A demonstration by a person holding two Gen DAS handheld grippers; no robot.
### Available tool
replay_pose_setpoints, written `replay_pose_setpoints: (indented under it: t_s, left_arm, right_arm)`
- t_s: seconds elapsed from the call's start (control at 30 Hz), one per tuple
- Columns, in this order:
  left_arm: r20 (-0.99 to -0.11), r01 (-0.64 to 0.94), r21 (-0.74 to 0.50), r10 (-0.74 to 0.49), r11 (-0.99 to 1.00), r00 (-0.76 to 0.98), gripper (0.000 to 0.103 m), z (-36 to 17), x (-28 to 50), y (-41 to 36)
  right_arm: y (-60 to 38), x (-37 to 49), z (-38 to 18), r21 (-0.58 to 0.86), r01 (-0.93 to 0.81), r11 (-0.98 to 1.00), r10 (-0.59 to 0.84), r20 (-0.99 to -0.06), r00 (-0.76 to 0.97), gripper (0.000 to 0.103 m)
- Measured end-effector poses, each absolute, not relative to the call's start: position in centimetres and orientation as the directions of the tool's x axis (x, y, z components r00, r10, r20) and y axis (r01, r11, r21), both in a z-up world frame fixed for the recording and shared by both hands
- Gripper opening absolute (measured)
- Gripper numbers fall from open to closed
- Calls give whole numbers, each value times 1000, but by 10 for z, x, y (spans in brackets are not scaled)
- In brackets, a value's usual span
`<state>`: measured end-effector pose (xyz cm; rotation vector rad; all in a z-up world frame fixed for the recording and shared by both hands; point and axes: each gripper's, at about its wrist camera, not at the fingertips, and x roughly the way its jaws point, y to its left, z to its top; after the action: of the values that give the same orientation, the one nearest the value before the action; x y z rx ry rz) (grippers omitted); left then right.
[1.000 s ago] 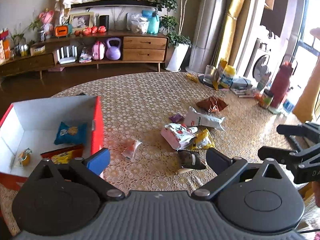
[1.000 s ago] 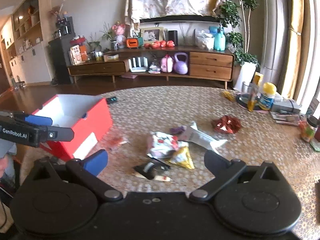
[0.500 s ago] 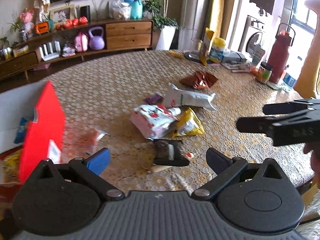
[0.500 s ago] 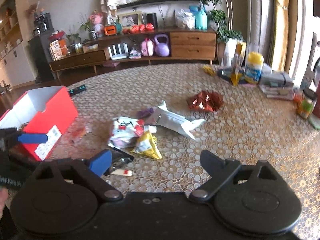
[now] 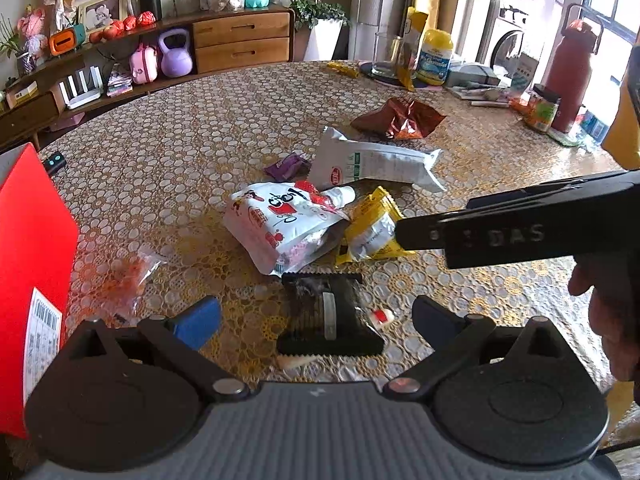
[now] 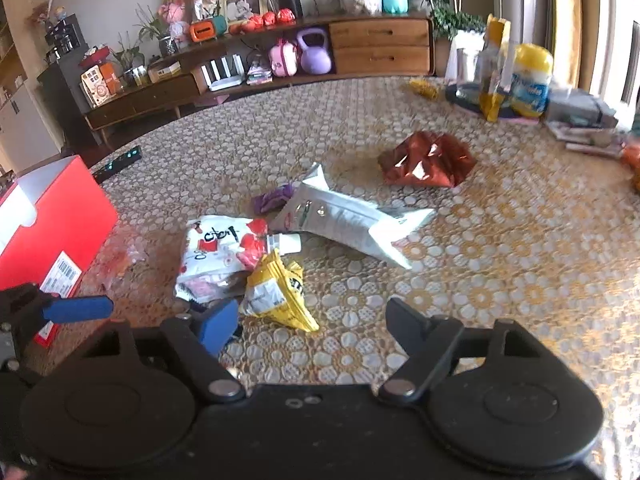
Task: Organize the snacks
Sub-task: 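Grasp the black packet with the left gripper while the right grasps the yellow packet, then carry the black and yellow packets with both grippers over the red box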
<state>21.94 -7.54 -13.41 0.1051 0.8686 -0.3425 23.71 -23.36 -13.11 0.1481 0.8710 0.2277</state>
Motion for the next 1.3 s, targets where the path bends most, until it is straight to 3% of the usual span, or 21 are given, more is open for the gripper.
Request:
replay_pose_setpoints:
  t_s: [0.27, 0.4, 0.5, 0.63, 0.67, 0.73, 1.3]
  left_arm:
    - [-769, 360, -58, -271, 931, 578, 98, -144, 230, -79]
    - [-778, 363, -64, -274, 929, 565, 87, -146, 234, -81]
    - [-788, 366, -76, -281, 928, 548, 70, -149, 237, -81]
    - [-792, 355, -94, -286, 930, 539, 62, -151, 240, -79]
    - [-793, 354, -102, -291, 930, 535, 53, -151, 241, -78]
    - [-797, 354, -114, -299, 928, 525, 47, -151, 241, -77]
    - [-785, 350, -120, -305, 929, 540, 39, -137, 227, -70]
  right_arm:
    - [-217, 258, -148, 236, -146, 961, 276, -756, 594, 70]
    - [-212, 263, -151, 245, -142, 959, 281, -759, 587, 64]
    - [-210, 266, -153, 246, -137, 960, 279, -764, 582, 56]
    - [-209, 267, -155, 256, -132, 957, 285, -763, 581, 49]
    - [-209, 267, -155, 260, -134, 956, 289, -761, 580, 48]
    - [-208, 267, -155, 271, -136, 953, 299, -759, 579, 40]
    - [-207, 241, -135, 292, -101, 951, 291, -739, 608, 35]
